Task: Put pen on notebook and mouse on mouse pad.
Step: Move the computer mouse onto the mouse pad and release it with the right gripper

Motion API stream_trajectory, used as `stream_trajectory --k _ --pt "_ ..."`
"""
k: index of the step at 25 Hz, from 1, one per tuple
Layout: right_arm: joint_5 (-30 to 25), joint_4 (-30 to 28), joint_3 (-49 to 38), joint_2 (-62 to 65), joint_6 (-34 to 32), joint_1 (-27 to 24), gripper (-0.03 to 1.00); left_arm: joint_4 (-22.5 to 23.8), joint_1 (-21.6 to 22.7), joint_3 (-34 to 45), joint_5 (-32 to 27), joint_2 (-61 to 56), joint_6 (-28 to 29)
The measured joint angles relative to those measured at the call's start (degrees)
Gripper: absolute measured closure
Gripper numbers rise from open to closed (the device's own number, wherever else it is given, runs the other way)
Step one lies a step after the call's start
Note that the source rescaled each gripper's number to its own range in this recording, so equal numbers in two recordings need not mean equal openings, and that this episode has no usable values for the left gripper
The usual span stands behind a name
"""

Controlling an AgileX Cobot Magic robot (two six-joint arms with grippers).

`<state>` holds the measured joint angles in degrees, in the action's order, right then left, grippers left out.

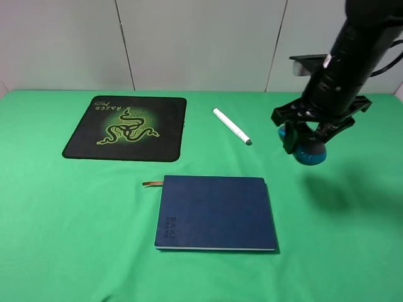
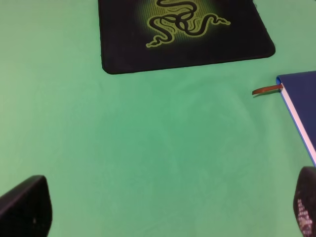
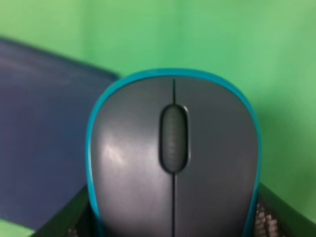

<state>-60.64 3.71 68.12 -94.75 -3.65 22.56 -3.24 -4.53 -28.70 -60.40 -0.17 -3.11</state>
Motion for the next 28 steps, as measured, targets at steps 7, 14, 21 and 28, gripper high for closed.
stream_trajectory --k 7,14,21,28 --pt "3.0 0.0 0.0 0.0 -1.6 11.9 0.43 0.0 0.0 0.0 0.0 0.0 0.0" --pt "8.4 0.0 -1.2 0.0 -2.7 22.7 0.43 0.0 0.0 0.0 0.0 0.0 0.0" --pt "14.8 0.0 -6.9 0.0 -2.7 27.5 0.43 0.0 0.0 0.0 0.0 0.0 0.0" --pt "21.1 -0.5 -12.7 -0.1 -2.7 27.5 0.43 0.0 0.0 0.0 0.0 0.0 0.0"
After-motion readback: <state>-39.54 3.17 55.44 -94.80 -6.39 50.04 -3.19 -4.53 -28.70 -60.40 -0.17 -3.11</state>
